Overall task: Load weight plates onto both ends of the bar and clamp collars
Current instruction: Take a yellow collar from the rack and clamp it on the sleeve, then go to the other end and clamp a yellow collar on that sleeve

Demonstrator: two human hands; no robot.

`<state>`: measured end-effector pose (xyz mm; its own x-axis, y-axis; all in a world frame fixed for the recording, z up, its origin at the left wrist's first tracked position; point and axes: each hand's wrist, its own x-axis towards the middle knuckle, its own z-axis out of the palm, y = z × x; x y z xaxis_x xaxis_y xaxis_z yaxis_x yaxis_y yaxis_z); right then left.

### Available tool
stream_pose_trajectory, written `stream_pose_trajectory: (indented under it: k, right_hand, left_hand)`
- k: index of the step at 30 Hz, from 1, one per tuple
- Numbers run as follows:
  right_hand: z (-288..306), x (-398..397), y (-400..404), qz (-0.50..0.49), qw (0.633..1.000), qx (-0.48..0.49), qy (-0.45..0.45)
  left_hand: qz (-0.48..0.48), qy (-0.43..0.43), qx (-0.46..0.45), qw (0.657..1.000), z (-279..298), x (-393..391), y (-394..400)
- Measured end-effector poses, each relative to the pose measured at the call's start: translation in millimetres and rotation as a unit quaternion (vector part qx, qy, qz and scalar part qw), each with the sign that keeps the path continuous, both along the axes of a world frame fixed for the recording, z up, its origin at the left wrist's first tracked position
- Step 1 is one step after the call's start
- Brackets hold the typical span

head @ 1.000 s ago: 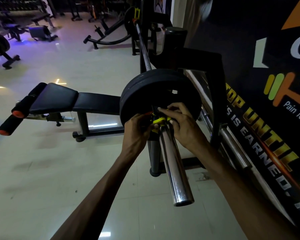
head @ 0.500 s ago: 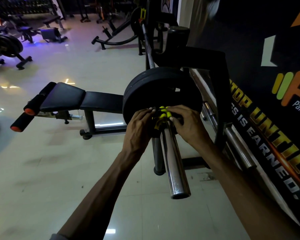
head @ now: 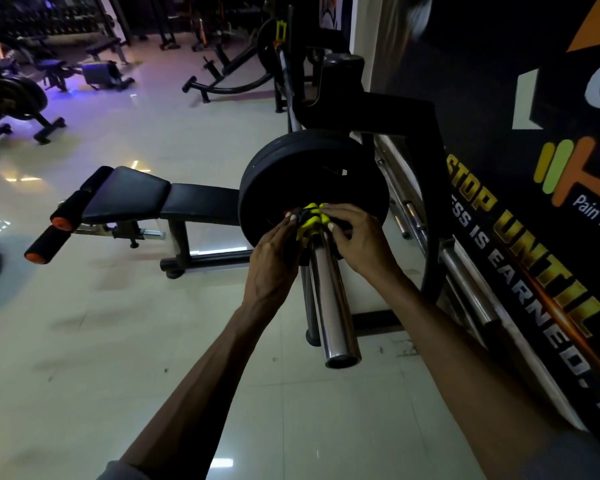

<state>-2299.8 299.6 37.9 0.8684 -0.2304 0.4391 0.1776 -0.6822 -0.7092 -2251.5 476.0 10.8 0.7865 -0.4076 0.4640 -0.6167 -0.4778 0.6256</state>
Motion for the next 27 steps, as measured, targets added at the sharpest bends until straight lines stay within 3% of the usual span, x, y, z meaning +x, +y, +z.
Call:
stream_pose_trajectory:
  k: [5,10,16,27]
  right_hand:
    - [-32,-45,-2,-0.025,0.999,0.037,0.027]
    - [-80,-107,3,-0.054,0.996,-0.018,0.069]
    - [-137,-155,39,-0.029,0.971,-0.053,0.229]
    - [-172,-129,150,0.056,0.956,-0.112,0.265]
  left_hand:
    - [0.056,0.029,-0.029,0.998,-19,-48,27]
    - [0.076,0.102,0.092,0.988,-57,-96,61]
    - [0.123,0.152,0.197,0.961,-97,-140,106]
    - [0.196,0.196,0.248,0.928,-130,-142,229]
